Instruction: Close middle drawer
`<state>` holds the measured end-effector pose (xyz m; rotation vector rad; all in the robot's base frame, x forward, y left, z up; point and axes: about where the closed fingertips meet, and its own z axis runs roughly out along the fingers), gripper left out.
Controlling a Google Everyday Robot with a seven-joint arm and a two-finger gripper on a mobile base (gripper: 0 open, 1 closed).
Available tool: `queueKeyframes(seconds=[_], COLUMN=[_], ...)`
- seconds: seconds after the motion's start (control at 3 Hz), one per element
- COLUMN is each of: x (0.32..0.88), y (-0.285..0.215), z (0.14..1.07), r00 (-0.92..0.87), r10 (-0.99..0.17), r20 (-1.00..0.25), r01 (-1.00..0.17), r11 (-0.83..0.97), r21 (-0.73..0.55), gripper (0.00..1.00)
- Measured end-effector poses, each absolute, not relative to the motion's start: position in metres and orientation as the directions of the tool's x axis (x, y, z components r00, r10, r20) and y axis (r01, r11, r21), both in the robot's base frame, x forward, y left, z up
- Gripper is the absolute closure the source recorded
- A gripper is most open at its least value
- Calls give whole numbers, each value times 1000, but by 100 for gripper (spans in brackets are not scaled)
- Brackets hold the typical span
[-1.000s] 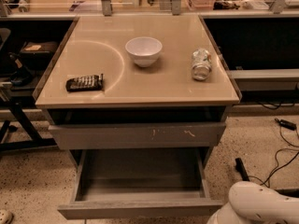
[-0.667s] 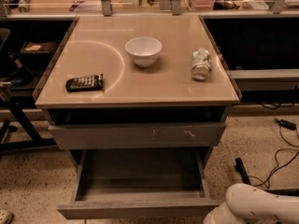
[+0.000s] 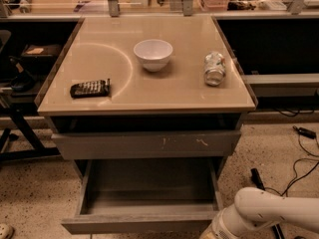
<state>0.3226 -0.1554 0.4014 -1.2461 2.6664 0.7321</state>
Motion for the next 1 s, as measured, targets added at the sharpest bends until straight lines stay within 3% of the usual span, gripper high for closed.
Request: queueKeyframes(seconds=[1.0], x=[420], y=[-128], z=[440], r00=[-570], r10=[-727], r20=[-383], r01=[-821], r11=[524], r21=[226], gripper=[100])
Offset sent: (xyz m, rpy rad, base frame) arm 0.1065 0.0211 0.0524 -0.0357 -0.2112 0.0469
